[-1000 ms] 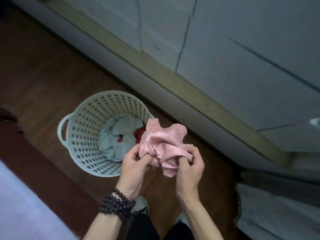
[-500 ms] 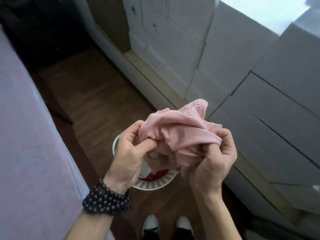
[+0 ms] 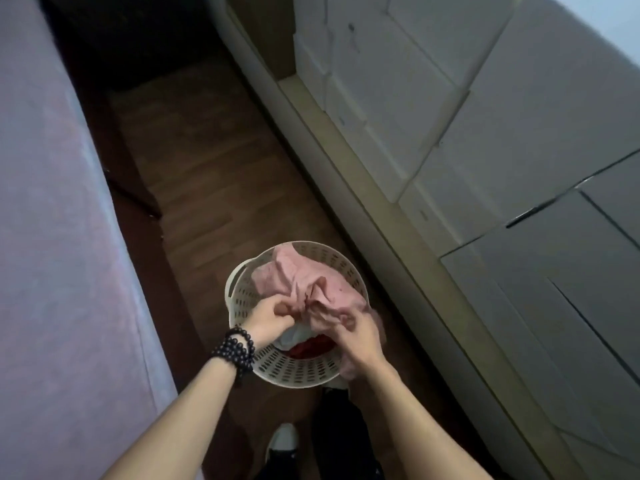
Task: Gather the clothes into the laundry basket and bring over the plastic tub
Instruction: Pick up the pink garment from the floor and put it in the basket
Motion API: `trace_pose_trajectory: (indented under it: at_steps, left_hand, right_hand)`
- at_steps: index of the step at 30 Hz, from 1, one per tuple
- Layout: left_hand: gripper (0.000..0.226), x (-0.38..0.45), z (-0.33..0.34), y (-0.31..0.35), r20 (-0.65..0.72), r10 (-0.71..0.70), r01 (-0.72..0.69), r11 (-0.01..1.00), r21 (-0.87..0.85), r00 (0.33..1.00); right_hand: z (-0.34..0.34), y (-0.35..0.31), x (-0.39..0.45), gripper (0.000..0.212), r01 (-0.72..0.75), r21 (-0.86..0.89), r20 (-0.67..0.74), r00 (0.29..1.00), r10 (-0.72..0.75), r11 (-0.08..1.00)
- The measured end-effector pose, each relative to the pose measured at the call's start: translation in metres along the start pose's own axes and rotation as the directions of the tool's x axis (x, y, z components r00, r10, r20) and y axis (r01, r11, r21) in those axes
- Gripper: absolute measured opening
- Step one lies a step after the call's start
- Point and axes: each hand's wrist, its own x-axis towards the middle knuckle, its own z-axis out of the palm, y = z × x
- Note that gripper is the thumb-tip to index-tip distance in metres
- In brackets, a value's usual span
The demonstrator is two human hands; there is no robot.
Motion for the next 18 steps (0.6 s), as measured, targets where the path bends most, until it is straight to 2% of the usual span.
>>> trace_pose_trajectory:
  at_steps: [2, 5, 9, 12, 13, 16, 18]
  left_hand:
    - [0.028, 0.019, 0.004, -0.022, -0.021, -0.091, 0.092, 0.996, 0.012, 0.996]
    - [0.019, 0.042, 0.006, -0.047, -0.074, -0.196, 0.191, 0.979, -0.07, 0.978]
    - [0.018, 0.072, 0.013, -0.075, -0.073, -0.294, 0.282, 0.949, -0.14, 0.953]
    - [0.019, 0.096, 0.022, -0.102, -0.077, -0.312, 0.301, 0.945, -0.127, 0.947]
    - [0.02, 0.103, 0.025, -0.112, -0.084, -0.311, 0.301, 0.947, -0.11, 0.947]
    - [0.021, 0.119, 0.03, -0.135, -0.072, -0.309, 0.302, 0.949, -0.091, 0.948]
    - [0.02, 0.128, 0.032, -0.148, -0.064, -0.313, 0.307, 0.947, -0.095, 0.947]
  right_hand:
    - [0.0, 0.027, 0.016, 0.029, -0.097, -0.102, 0.1, 0.989, 0.107, 0.99]
    - [0.002, 0.057, 0.038, 0.027, -0.211, -0.147, 0.136, 0.963, 0.231, 0.966]
    - [0.024, 0.085, 0.067, 0.037, -0.183, -0.183, 0.118, 0.971, 0.207, 0.966]
    - [0.042, 0.118, 0.091, 0.069, -0.242, -0.154, 0.103, 0.96, 0.259, 0.958]
    - [0.049, 0.127, 0.098, 0.072, -0.264, -0.132, 0.09, 0.957, 0.277, 0.955]
    - [0.058, 0.15, 0.109, 0.064, -0.26, -0.142, 0.021, 0.964, 0.265, 0.955]
    - [0.06, 0.163, 0.107, 0.062, -0.433, -0.129, 0.015, 0.899, 0.438, 0.892]
